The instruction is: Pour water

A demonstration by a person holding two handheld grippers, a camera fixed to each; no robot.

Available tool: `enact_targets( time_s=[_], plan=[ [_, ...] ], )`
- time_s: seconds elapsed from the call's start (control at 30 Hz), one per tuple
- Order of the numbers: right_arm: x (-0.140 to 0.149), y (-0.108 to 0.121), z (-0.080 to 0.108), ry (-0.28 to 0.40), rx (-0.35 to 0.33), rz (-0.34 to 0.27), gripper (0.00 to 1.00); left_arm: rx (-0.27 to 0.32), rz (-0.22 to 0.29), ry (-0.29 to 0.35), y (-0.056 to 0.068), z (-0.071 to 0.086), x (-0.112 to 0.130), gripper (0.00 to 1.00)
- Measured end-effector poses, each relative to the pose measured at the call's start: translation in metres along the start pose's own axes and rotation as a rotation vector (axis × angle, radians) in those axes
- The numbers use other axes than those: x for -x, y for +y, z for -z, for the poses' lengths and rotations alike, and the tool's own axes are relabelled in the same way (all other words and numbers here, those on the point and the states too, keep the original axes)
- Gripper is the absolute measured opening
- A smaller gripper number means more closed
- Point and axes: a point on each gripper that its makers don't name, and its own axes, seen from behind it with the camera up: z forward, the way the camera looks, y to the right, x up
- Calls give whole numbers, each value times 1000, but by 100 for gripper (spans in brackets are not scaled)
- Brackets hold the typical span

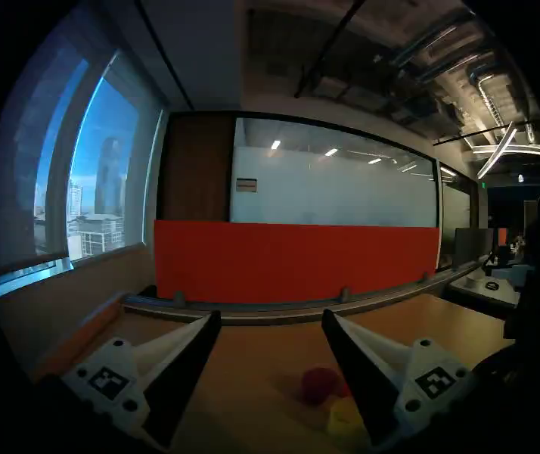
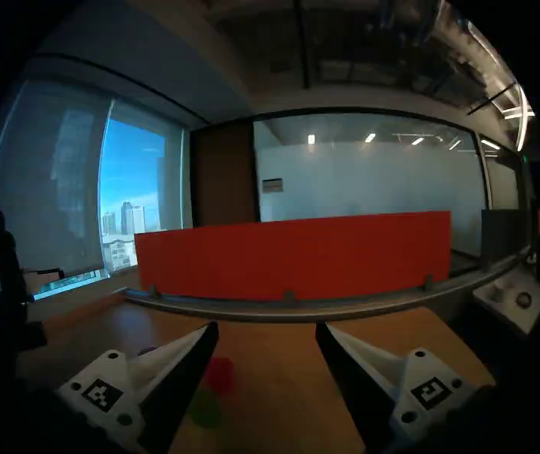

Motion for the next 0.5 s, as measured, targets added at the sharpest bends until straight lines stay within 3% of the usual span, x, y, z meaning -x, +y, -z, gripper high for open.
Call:
enact_targets(
  time_s=[0.3,0.5],
  plan=[
    [0,-8,1,-11,-64,30,99,109,9,-2,22,-1,-6,99],
    [3,-24,5,-37,-156,48,100,178,-9,-10,36,-1,-6,99]
  ],
)
